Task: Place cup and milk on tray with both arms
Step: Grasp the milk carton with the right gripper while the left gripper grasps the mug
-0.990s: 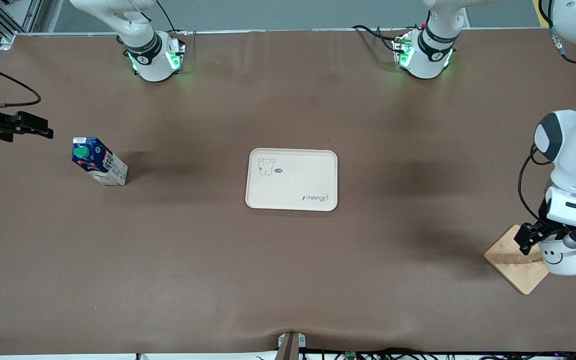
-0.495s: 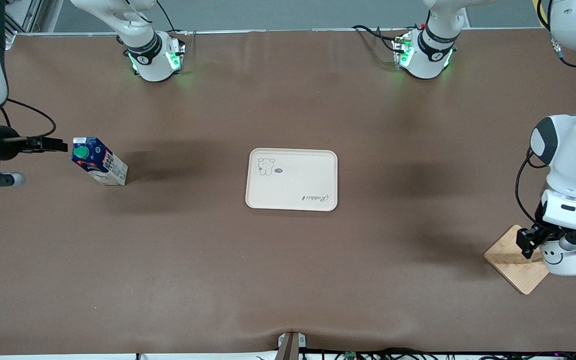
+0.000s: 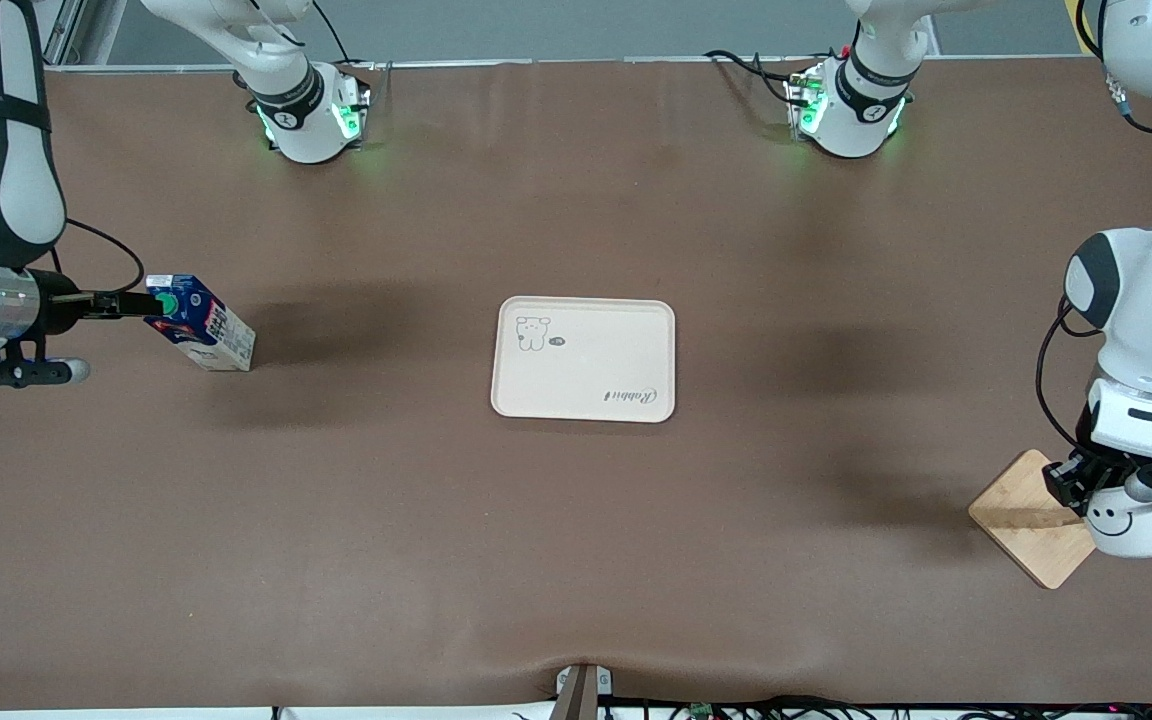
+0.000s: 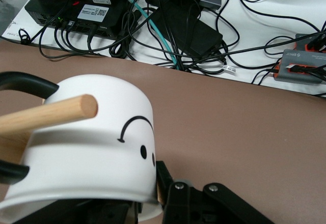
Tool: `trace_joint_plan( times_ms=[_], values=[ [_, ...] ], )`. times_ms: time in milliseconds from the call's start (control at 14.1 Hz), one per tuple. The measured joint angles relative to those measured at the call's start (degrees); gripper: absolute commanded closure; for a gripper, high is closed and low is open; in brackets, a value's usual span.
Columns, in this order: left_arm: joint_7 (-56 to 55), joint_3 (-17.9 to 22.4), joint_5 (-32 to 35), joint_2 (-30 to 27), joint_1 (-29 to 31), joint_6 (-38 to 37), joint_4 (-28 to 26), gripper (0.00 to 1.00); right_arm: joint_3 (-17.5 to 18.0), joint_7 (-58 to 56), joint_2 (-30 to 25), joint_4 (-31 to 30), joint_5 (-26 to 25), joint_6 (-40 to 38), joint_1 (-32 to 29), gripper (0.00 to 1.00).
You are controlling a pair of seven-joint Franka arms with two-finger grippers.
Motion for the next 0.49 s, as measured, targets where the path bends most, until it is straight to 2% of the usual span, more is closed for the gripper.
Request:
trace_joint_plan(
  times_ms=[495],
  values=[
    [-0.02,-0.29,9.54,-0.03,-0.45,0.00,0.59,1.00,-0.28,-0.03,-2.70,-11.37,-0.02,8.96,-0.54,0.00]
  ],
)
